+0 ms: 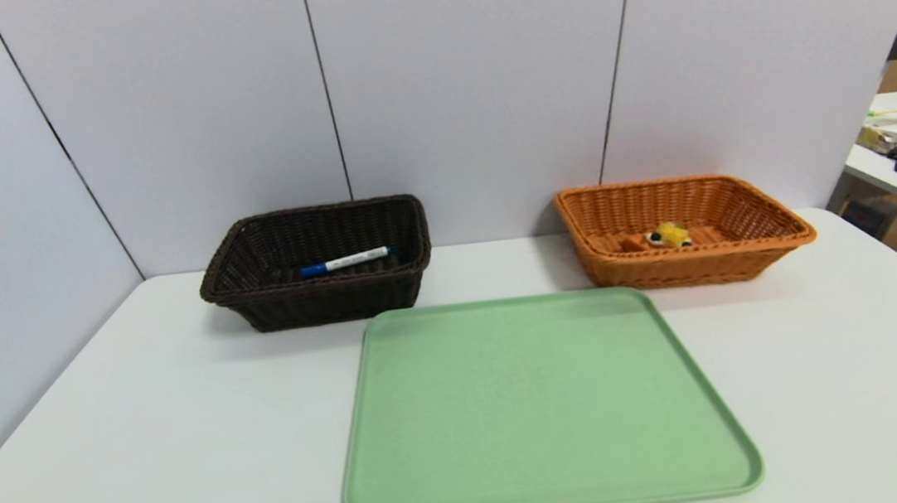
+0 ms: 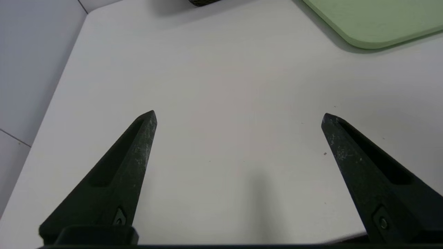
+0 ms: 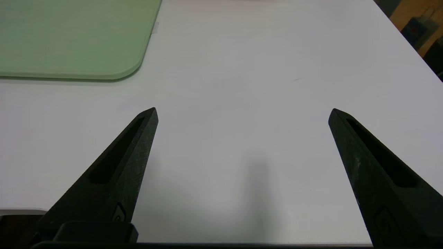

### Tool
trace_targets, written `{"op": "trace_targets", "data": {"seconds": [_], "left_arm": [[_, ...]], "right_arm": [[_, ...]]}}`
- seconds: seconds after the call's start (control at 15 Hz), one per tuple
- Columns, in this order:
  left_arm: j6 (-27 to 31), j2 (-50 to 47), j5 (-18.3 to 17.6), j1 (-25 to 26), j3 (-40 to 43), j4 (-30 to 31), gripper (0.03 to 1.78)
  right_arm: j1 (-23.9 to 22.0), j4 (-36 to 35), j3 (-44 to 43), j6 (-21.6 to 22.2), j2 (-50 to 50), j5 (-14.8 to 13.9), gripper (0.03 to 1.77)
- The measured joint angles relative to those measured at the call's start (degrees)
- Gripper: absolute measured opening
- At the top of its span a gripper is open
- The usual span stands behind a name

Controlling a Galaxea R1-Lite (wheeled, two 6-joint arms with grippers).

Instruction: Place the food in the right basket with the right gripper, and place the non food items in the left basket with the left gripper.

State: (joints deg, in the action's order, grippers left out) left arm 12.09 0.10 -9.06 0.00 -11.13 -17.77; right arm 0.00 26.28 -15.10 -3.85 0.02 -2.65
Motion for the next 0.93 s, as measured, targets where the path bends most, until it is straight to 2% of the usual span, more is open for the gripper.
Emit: {"op": "trace_targets", "data": {"seconds": [0.13,0.33,0.53,0.67,0.87,0.93], "left_arm": [[-0.61,0.0,2.17,0.0,3.12,6.18,1.69],[-3.3,-0.02,4.27,0.0,6.39,11.19,1.69],[-4.05,-0.02,6.58,0.0,9.81,17.01,1.69],[-4.16,-0.05,6.72,-0.07,10.8,18.13,1.69],[-4.16,-0.05,6.69,-0.22,11.08,18.19,1.69],[-4.16,-0.05,6.64,-0.24,11.11,18.19,1.69]], "right_arm": [[0.0,-3.49,1.57,-0.2,-0.05,0.04,1.7],[0.0,-10.11,4.85,-0.46,-0.05,-0.52,1.7],[0.0,-20.59,10.03,-1.84,-0.05,-1.32,1.7],[0.0,-28.71,12.93,-3.39,-0.05,-0.9,1.7],[0.0,-33.39,14.64,-3.78,-0.05,0.41,1.7],[0.0,-33.77,14.86,-3.89,-0.05,1.68,1.7]]}}
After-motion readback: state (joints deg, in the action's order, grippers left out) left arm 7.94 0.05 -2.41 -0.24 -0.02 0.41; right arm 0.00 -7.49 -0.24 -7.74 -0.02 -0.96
